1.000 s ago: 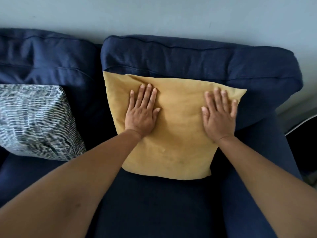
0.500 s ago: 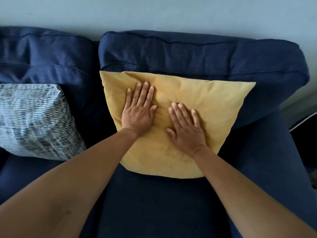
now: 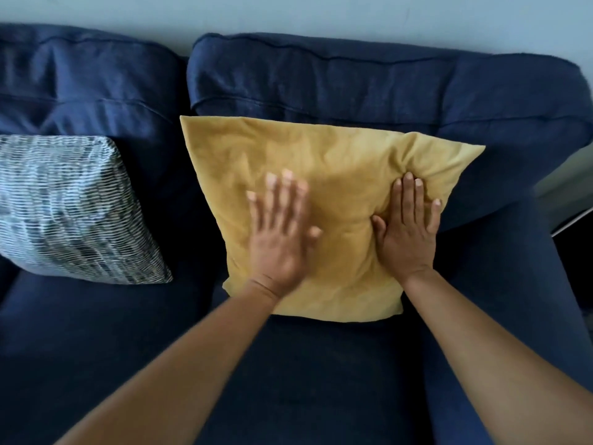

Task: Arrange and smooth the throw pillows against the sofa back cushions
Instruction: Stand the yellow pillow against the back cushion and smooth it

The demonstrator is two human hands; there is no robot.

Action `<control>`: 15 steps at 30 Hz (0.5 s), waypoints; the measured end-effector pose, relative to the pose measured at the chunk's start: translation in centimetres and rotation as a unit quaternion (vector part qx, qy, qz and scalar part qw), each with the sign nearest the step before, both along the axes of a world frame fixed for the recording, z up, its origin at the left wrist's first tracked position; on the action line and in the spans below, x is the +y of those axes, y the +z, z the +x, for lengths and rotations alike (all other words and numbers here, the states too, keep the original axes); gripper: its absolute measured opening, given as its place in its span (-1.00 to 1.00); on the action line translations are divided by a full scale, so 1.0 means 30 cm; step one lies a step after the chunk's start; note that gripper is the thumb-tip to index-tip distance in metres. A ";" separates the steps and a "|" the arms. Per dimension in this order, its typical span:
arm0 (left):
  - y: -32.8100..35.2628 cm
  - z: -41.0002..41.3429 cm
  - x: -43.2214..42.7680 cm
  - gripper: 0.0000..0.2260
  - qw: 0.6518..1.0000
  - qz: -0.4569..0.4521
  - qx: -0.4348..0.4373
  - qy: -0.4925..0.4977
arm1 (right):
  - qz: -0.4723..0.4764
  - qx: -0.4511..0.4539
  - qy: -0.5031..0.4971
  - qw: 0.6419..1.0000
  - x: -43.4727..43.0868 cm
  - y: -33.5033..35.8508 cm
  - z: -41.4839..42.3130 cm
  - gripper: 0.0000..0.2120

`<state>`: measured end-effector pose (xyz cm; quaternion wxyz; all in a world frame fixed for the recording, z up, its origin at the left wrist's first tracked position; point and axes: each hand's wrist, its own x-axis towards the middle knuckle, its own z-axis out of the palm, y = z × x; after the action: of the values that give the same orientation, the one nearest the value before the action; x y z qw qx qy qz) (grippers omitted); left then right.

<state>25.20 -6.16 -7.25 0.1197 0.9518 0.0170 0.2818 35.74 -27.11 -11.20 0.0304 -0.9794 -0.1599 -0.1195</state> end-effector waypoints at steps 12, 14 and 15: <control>-0.245 0.089 0.094 -0.43 0.989 0.147 0.031 0.008 | 0.165 -0.070 -0.208 0.962 -0.040 0.023 -0.051 -0.37; -0.247 0.091 0.072 -0.43 0.989 0.143 0.033 0.012 | 0.189 -0.156 -0.142 0.959 0.028 0.065 -0.106 -0.40; -0.251 0.094 0.062 -0.44 0.990 0.140 0.033 0.012 | 0.196 -0.178 -0.078 0.961 0.082 0.079 -0.132 -0.41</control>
<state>28.02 -4.29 -14.78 -0.0189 0.9676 -0.0076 0.2516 31.77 -24.63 -8.84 0.1832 -0.9267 -0.0592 -0.3226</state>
